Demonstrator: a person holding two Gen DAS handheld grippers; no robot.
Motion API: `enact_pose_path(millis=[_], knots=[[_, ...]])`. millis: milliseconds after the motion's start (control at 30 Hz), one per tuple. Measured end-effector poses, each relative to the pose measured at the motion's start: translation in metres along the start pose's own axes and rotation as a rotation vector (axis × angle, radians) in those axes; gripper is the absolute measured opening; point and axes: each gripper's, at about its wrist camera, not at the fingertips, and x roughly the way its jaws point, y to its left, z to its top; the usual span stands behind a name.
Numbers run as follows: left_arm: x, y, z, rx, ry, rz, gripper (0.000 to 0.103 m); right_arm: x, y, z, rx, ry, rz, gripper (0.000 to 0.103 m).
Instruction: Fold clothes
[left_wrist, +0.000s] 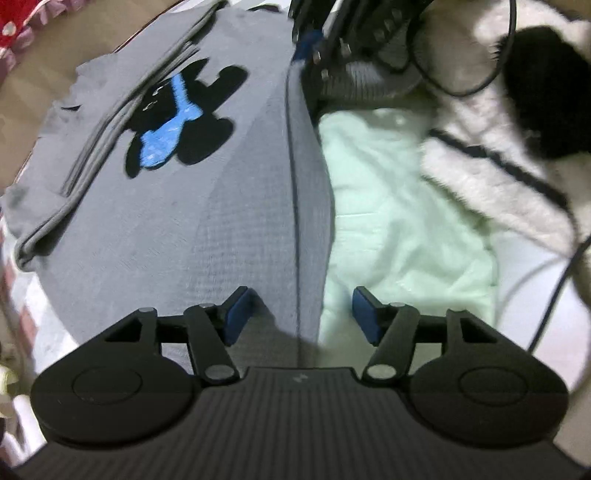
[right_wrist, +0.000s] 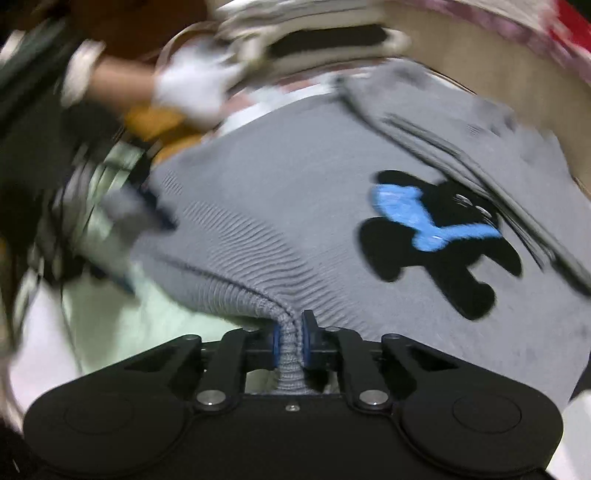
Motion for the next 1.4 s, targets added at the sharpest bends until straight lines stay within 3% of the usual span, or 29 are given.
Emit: enact_pose_path(millis=[167, 300, 433, 600, 700, 833, 900, 967, 1033, 1100, 1133, 1167, 1267, 1333, 1400], knots=[[-0.001, 0.03, 0.015, -0.025, 0.027, -0.037, 0.065, -0.003, -0.02, 0.011, 0.055, -0.063, -0.024, 0.01], [-0.005, 0.061, 0.026, -0.062, 0.012, 0.06, 0.064, -0.005, -0.04, 0.024, 0.096, -0.123, -0.045, 0.009], [-0.003, 0.09, 0.035, -0.148, -0.048, 0.007, 0.067, -0.008, -0.06, 0.036, 0.137, -0.182, -0.067, 0.009], [0.014, 0.103, 0.041, -0.282, -0.088, -0.014, 0.071, -0.01, -0.086, 0.052, 0.189, -0.257, -0.094, 0.009], [0.029, 0.099, 0.048, -0.29, -0.062, 0.015, 0.072, -0.011, -0.102, 0.059, 0.235, -0.312, -0.1, 0.009], [0.046, 0.092, 0.068, -0.139, 0.029, 0.234, 0.069, -0.013, -0.124, 0.078, 0.29, -0.378, -0.127, 0.009], [0.033, 0.102, 0.074, -0.14, 0.042, 0.241, 0.069, -0.013, -0.143, 0.097, 0.31, -0.388, -0.147, 0.009], [0.005, 0.106, 0.074, -0.091, 0.037, 0.187, 0.07, -0.009, -0.163, 0.118, 0.313, -0.353, -0.151, 0.009], [-0.012, 0.108, 0.074, -0.039, 0.046, 0.202, 0.07, -0.005, -0.178, 0.136, 0.286, -0.335, -0.207, 0.009], [-0.021, 0.114, 0.072, -0.013, 0.047, 0.231, 0.071, 0.002, -0.194, 0.145, 0.295, -0.348, -0.251, 0.019], [-0.023, 0.118, 0.072, -0.012, 0.044, 0.252, 0.071, 0.008, -0.205, 0.142, 0.332, -0.349, -0.265, 0.025], [-0.018, 0.122, 0.071, -0.01, 0.042, 0.28, 0.071, 0.013, -0.216, 0.139, 0.37, -0.349, -0.279, 0.038], [0.008, 0.135, 0.075, 0.016, 0.042, 0.333, 0.071, 0.011, -0.235, 0.106, 0.507, -0.39, -0.334, 0.04], [0.025, 0.144, 0.08, 0.034, 0.012, 0.344, 0.071, -0.005, -0.234, 0.065, 0.561, -0.472, -0.284, 0.04], [0.039, 0.156, 0.083, 0.033, -0.047, 0.369, 0.071, -0.019, -0.225, 0.035, 0.516, -0.463, -0.241, 0.04]])
